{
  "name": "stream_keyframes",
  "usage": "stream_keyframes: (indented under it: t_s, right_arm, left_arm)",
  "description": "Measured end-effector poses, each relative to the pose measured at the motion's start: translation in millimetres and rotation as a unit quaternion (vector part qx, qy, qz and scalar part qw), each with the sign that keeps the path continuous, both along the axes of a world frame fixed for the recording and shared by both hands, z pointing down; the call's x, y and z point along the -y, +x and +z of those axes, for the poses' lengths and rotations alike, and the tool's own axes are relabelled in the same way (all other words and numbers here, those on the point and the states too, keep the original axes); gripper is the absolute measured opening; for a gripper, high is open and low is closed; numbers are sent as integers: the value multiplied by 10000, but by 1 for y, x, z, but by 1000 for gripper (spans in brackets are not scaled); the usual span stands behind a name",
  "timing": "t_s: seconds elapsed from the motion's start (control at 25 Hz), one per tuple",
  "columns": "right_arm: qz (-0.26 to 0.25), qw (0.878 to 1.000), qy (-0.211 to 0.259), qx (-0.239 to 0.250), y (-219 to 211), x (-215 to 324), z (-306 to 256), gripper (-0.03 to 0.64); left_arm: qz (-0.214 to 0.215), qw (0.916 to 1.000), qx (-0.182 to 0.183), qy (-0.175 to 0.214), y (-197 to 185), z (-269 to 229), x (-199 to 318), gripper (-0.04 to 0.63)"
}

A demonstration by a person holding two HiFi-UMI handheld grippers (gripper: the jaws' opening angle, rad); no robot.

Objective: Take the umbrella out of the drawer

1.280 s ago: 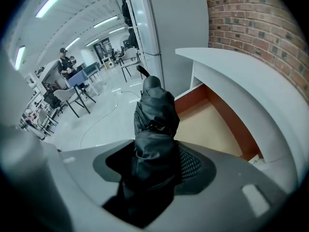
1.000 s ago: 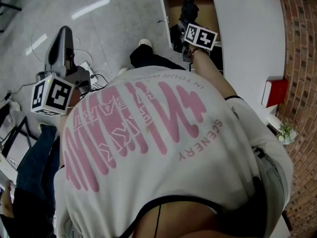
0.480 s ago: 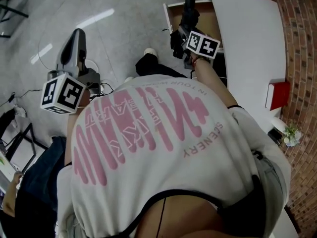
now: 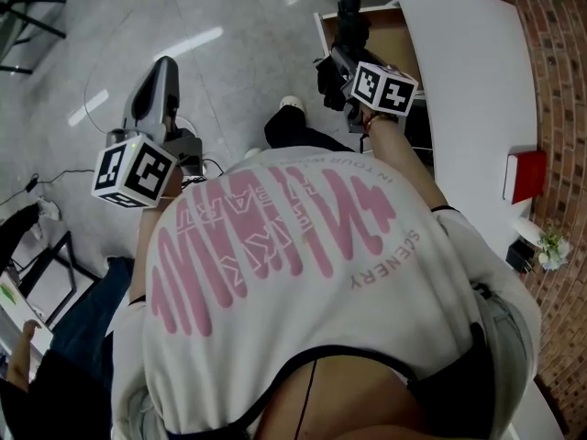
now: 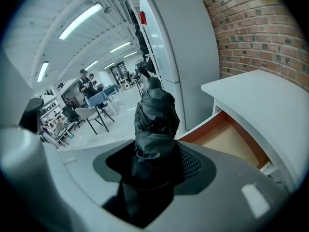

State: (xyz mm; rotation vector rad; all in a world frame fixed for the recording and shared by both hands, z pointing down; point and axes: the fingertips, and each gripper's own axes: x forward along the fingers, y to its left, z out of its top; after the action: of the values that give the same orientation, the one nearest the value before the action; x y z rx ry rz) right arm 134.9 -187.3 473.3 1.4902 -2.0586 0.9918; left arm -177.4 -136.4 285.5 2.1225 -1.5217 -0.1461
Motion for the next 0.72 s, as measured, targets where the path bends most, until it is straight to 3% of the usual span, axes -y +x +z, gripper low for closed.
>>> stream_keyframes:
  t_s: [0.72]
  right_arm:
    - [-191,9910,1051,802,-60,-5,-108,264]
  left_arm:
    - [91,9993,-104,335,-7,-22,-20,2]
